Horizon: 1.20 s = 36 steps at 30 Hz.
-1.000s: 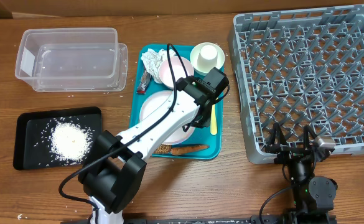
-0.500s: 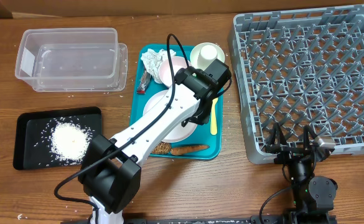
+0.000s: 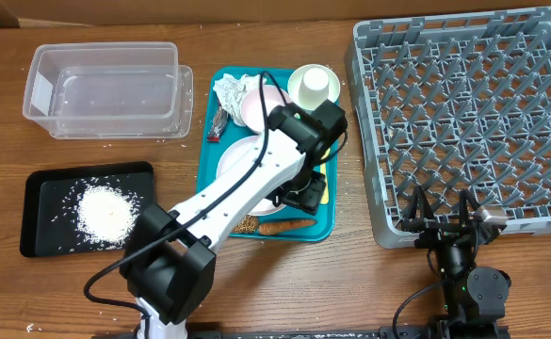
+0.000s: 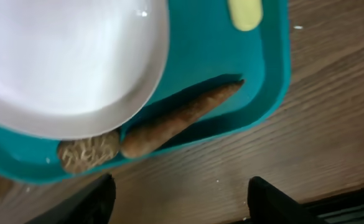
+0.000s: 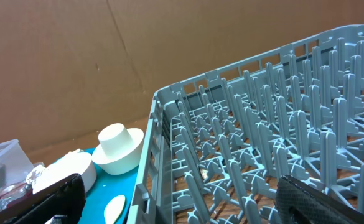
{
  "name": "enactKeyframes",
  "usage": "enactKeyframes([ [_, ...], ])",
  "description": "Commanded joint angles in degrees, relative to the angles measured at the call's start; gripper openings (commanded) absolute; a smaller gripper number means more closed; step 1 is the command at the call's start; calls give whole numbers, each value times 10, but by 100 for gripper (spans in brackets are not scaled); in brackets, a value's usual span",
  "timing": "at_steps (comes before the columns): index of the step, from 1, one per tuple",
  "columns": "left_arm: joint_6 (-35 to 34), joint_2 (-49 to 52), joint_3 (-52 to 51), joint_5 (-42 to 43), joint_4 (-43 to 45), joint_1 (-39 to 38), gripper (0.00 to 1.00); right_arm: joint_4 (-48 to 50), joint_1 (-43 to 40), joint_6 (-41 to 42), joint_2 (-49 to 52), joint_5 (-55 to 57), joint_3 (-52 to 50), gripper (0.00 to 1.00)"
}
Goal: Sort waste into correct bins and load items into the dishwasher
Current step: 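Grasp the brown churro stick on the teal tray with the left gripper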
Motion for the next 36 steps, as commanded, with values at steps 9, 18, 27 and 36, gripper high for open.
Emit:
enactKeyframes([
  [9, 137, 5, -99, -67, 100, -23, 61, 4, 4, -3, -7, 1, -6, 100],
  [18, 163, 6, -101, -62, 129, -24, 56, 4, 4, -3, -7, 1, -6, 100],
  [27, 184, 6, -152, -33, 161, -23, 56, 4, 4, -3, -7, 1, -6, 100],
  [36, 194, 6, -186, -47, 194, -23, 55, 4, 4, -3, -7, 1, -6, 100],
])
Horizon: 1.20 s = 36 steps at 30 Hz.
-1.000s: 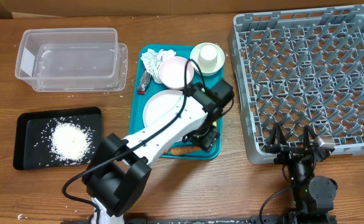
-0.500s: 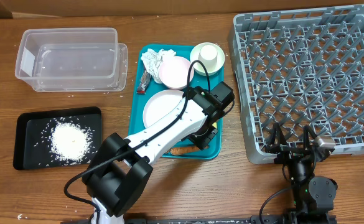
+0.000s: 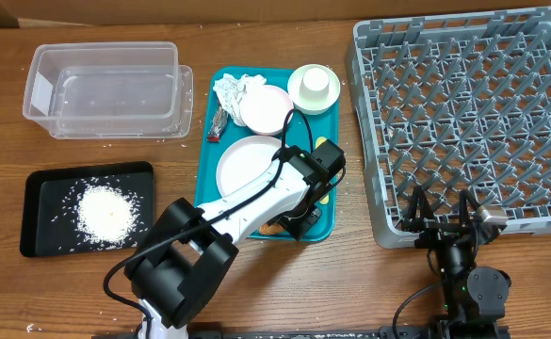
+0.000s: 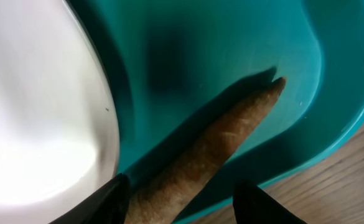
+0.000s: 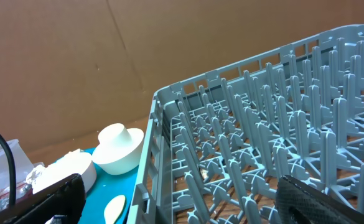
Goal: Sort waste into correct bins and load items into the dishwasher
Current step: 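Grasp the brown churro stick on the teal tray with the left gripper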
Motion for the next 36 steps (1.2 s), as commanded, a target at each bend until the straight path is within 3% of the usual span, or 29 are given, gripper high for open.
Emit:
enactKeyframes([
  [1, 26, 5, -4, -4, 6, 1, 53, 4, 4, -3, -7, 1, -6, 100],
  [11, 31, 5, -22, -4, 19, 2, 51, 4, 4, -3, -7, 1, -6, 100],
  [16, 40, 5, -39, -5, 30, 2, 57, 4, 4, -4, -7, 1, -6, 100],
  [20, 41, 5, -61, -7, 49, 2, 55, 4, 4, -4, -7, 1, -6, 100],
  [29, 38, 5, -59, -20, 50, 2, 33, 4, 4, -3, -7, 1, -6, 100],
  [36, 32, 5, 4, -16, 0, 2, 5, 4, 4, -3, -7, 1, -6, 100],
])
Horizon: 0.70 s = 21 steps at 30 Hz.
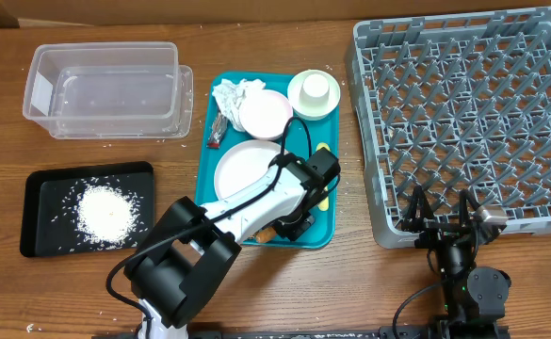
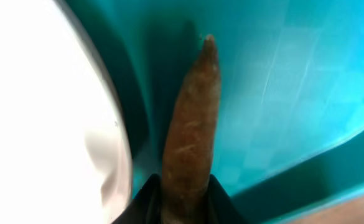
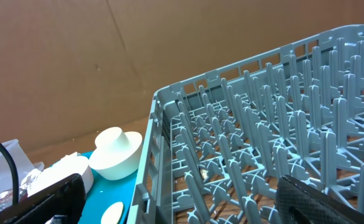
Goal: Sort waste into correct bins and load items into the dishwasher
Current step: 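Grasp the brown churro stick on the teal tray with the left gripper, then carry the churro stick to the black tray and release it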
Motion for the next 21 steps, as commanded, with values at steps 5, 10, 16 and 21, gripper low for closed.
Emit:
enactKeyframes([
  [5, -6, 4, 101, 7, -69, 2, 4, 4, 4, -3, -7, 1, -6, 100],
  [10, -10, 4, 165, -19, -132, 3, 6, 4, 4, -3, -7, 1, -6, 100],
  [16, -108, 3, 257, -100, -223, 47, 7, 4, 4, -3, -7, 1, -6, 100],
  [21, -191, 3, 284, -103, -239, 126, 8, 4, 4, -3, -7, 1, -6, 100],
])
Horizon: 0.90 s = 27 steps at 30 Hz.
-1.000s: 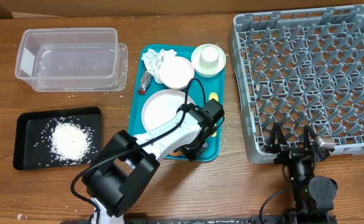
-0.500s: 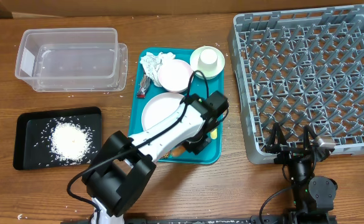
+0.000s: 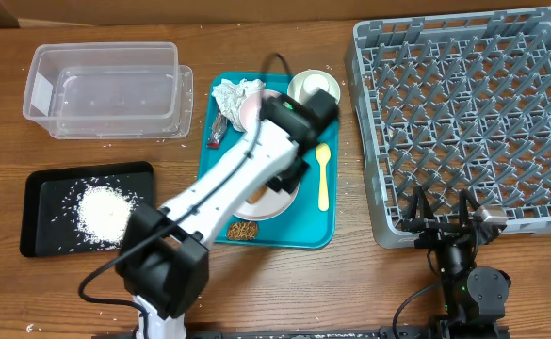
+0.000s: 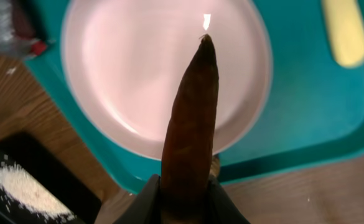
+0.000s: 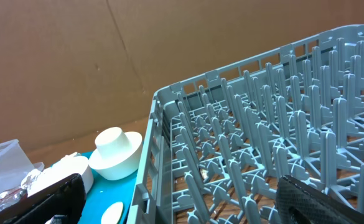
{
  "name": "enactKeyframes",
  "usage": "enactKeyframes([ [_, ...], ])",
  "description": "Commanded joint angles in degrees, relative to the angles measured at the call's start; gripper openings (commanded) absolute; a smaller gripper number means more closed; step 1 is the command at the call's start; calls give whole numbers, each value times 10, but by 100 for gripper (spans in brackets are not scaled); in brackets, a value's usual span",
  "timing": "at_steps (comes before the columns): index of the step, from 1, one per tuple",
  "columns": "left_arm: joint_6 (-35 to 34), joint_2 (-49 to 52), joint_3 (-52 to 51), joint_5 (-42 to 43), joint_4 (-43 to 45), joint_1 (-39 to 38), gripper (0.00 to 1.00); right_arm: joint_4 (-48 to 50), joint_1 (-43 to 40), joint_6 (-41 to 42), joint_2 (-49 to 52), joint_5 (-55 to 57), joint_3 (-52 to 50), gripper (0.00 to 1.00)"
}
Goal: Sort waste into correct bins and load items into the dishwasher
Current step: 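Carry the churro stick to the black tray and release it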
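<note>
My left gripper (image 4: 185,200) is shut on a brown carrot (image 4: 191,118), which sticks out ahead of the fingers, lifted over the white plate (image 4: 138,74) on the teal tray (image 3: 217,179). In the overhead view the left gripper (image 3: 289,169) hangs above the tray's middle and the carrot is hidden under the wrist. A yellow spoon (image 3: 323,175), a white cup (image 3: 313,87), a pink bowl (image 3: 254,108), crumpled paper (image 3: 232,92) and a brown crumbly lump (image 3: 242,229) lie on the tray. My right gripper (image 5: 178,194) stands open by the grey dish rack (image 3: 463,113), holding nothing.
A black tray with white rice (image 3: 87,209) sits at the left front. A clear plastic bin (image 3: 105,89) stands at the back left. A small wrapper (image 3: 217,127) lies at the tray's left edge. The rack fills the right side.
My left gripper, still shut on the carrot, has gone from the tray's front right corner to well above the plate. The carrot is off the tray. The right arm has not moved.
My left gripper was open above the tray's front edge with the carrot below. Then its fingers stood low on either side of the carrot. Then it was shut on the carrot in the tray, and now holds it high over the plate.
</note>
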Motion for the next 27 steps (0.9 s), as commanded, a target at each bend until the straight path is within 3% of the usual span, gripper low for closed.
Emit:
enactKeyframes([
  [1, -104, 2, 23, -25, -6, 75, 6, 4, 4, -3, -7, 1, -6, 100],
  [10, -234, 2, 23, -14, -17, 301, 5, 4, 4, -3, -7, 1, -6, 100],
  [19, -261, 2, 21, 62, -23, 535, 5, 4, 4, -3, -7, 1, -6, 100],
  [25, -266, 2, -28, 115, 3, 613, 4, 4, 4, -3, -7, 1, -6, 100],
  [27, -287, 2, -63, 115, 28, 627, 9, 4, 4, -3, -7, 1, -6, 100],
])
